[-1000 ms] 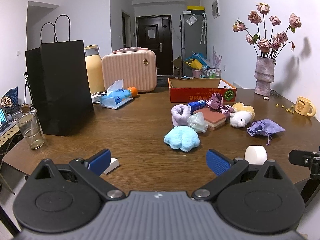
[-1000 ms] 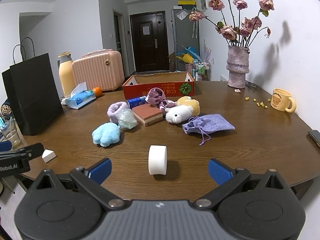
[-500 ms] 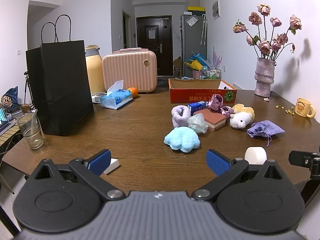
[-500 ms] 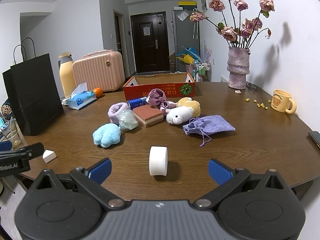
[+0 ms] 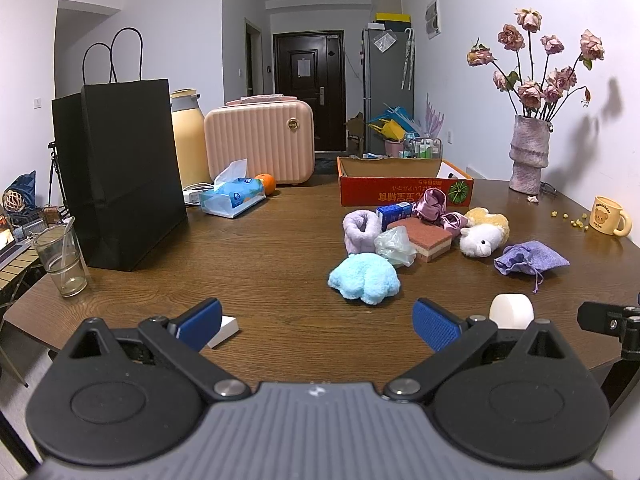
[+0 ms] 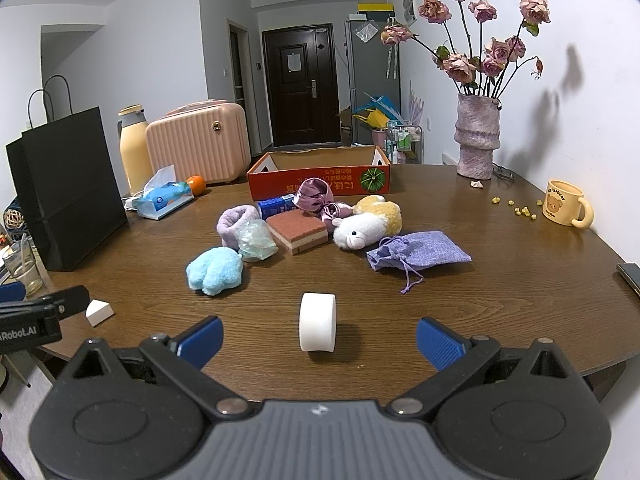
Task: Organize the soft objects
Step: 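Move right tool toward white foam roll while left tool approaches white triangular sponge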
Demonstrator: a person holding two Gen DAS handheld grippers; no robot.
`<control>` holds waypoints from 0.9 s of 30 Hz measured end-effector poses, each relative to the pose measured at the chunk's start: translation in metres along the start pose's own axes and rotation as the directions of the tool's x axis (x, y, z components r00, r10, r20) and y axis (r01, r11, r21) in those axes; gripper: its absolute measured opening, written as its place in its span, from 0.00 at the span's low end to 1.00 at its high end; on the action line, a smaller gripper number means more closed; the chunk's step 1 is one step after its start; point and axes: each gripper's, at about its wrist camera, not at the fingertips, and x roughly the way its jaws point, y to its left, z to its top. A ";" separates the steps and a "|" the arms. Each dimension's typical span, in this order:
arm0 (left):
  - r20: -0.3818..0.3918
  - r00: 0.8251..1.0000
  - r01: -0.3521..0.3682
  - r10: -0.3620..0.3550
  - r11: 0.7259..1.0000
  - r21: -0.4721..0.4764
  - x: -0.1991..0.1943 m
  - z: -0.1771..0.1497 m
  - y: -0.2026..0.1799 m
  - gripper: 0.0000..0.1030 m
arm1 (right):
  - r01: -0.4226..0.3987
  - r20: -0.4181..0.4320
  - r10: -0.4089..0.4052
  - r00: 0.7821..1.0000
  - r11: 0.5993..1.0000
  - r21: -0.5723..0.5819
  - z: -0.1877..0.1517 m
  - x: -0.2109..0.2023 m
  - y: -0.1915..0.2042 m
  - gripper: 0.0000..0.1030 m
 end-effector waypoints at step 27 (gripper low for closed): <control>-0.002 1.000 -0.001 0.001 1.000 -0.002 0.001 0.000 0.001 1.00 | -0.003 0.003 0.003 1.000 1.000 -0.004 0.001 0.002 0.003 1.00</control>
